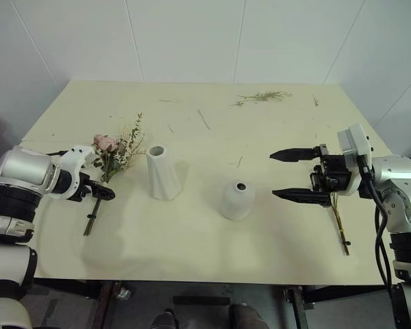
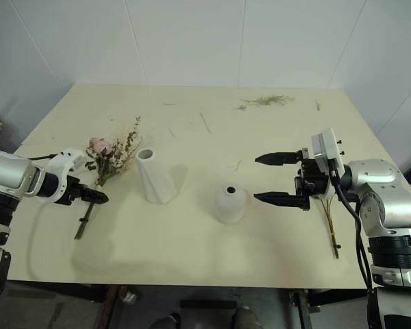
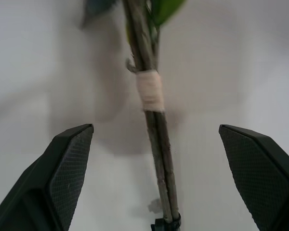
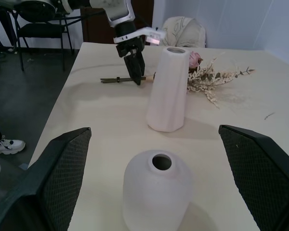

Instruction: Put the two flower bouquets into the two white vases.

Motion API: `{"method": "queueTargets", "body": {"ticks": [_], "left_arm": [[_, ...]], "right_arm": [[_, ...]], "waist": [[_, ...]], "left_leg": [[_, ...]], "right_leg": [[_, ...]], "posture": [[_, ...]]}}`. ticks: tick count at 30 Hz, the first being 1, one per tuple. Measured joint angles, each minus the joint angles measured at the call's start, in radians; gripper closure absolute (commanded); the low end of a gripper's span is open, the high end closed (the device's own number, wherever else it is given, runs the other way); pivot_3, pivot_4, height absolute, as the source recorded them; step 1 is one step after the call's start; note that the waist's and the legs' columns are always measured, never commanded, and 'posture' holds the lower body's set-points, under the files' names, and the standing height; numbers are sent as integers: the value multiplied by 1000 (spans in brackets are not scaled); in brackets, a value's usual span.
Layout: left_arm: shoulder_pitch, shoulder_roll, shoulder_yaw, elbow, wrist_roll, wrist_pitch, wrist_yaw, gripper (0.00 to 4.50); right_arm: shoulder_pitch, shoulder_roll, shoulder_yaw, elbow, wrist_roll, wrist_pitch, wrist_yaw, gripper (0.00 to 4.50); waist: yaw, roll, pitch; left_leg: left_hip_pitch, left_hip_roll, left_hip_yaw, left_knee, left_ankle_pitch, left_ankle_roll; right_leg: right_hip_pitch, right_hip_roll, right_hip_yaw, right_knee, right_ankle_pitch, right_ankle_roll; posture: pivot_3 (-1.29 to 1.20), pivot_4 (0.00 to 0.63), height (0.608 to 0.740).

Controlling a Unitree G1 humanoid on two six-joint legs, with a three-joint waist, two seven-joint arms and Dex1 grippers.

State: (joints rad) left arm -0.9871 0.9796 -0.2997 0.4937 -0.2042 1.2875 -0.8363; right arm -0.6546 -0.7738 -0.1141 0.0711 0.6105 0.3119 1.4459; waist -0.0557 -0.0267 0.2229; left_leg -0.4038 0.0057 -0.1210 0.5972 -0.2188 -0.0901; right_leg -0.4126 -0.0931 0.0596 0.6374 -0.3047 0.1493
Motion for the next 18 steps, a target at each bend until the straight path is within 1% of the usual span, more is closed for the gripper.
{"method": "queueTargets", "body": {"ticks": [3, 6, 7, 9, 10, 12, 13, 15, 16, 18], "left_arm": [[0, 3, -19, 31, 15, -28, -23, 619], [-3, 5, -33, 60, 43, -68, -41, 1572], [-5, 5, -33, 71, 52, -79, -45, 1834], [-5, 5, -34, 81, 67, -93, -53, 2505], [-6, 5, -34, 93, 73, -101, -56, 2756], [-7, 5, -32, 107, 85, -114, -61, 3446], [-7, 4, -30, 111, 90, -120, -61, 3696], [-7, 2, -24, 119, 95, -129, -62, 4359], [-7, -1, -13, 133, 95, -137, -61, 4448], [-7, -6, 20, 167, 94, -152, -56, 4448]], "right_arm": [[0, 8, 0, -11, 5, 0, -11, 0], [2, 13, 0, -19, 8, 0, -20, 0], [3, 13, 0, -25, 8, 0, -22, 0], [5, 15, -1, -30, 10, 0, -27, 0], [5, 18, -2, -30, 12, 0, -31, 0], [5, 20, -3, -30, 14, -1, -36, 0], [5, 21, -4, -30, 14, -1, -38, 0], [6, 24, -5, -30, 15, -1, -41, 0], [6, 25, -5, -31, 16, -2, -42, 0], [8, 25, -6, -31, 16, -3, -45, 0]], "waist": [[0, 0, 0], [1, 0, 0], [1, 0, 0], [1, 0, 0], [1, 0, 0], [1, 0, 0], [1, 0, 0], [2, 0, 0], [2, 0, 0], [2, 0, 0]], "left_leg": [[0, 0, 0, 0, 0, 0], [0, 0, 0, 0, 0, 0], [0, 0, 0, 0, 0, 0], [0, 0, 0, 0, 0, 0], [0, 0, 0, 0, 0, 0], [0, 0, 0, 0, 0, 0], [0, 0, 0, 0, 0, 0], [0, 0, 0, 0, 0, 0], [0, 0, 0, 0, 0, 0], [0, 0, 0, 1, 0, 0]], "right_leg": [[0, 0, 0, 0, 0, 0], [0, 0, 0, 0, 0, 0], [0, 0, 0, 0, 0, 0], [0, 0, 0, 0, 0, 0], [0, 0, 0, 0, 0, 0], [0, 0, 0, 0, 0, 0], [0, 0, 0, 0, 0, 0], [0, 0, 0, 0, 0, 0], [0, 0, 0, 0, 0, 0], [0, 0, 0, 1, 0, 0]], "posture": [[0, 150, 740], [0, 150, 740], [0, 150, 740], [0, 150, 740], [0, 150, 740], [0, 150, 740], [0, 150, 740], [0, 150, 740], [0, 150, 740], [0, 150, 740]]}}
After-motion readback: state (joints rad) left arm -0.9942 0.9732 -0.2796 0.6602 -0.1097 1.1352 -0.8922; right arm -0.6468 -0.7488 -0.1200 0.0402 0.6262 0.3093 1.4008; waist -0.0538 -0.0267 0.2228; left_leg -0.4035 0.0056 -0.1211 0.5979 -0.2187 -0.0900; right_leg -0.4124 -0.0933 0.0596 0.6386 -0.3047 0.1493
